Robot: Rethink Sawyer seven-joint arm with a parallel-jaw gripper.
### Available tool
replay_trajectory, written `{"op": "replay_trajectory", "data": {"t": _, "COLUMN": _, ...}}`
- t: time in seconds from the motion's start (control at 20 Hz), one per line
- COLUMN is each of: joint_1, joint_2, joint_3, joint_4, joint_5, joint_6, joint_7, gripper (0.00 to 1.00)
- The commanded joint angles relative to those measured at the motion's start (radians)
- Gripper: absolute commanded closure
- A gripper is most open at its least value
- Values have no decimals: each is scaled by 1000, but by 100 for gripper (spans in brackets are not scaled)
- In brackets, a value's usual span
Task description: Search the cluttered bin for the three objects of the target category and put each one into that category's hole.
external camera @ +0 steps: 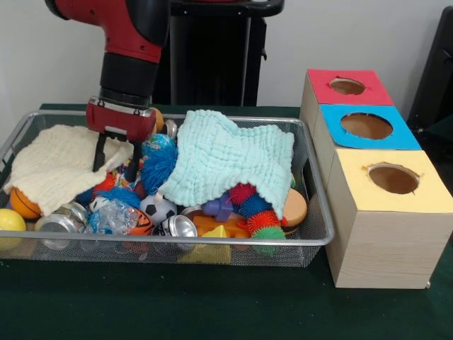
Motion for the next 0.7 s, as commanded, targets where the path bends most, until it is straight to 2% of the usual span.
{"op": "replay_trajectory", "data": {"t": 0.05, "joint_1": 21, "joint_2": 24, "joint_3": 78, "joint_4": 10, "joint_5": -25, "joint_6": -54, "joint_7": 199, "gripper": 0}}
{"op": "replay_trajectory", "data": {"t": 0.5, "joint_1": 56, "joint_2": -70, "joint_3": 96, "joint_4": 61, "joint_5": -5, "joint_6": -1, "joint_7": 209, "gripper": 0}}
{"op": "replay_trajectory", "data": {"t": 0.7, "joint_1": 84, "joint_2": -83, "joint_3": 90, "joint_4": 70, "joint_5": 16, "joint_6": -4, "joint_7": 221, "gripper": 0}}
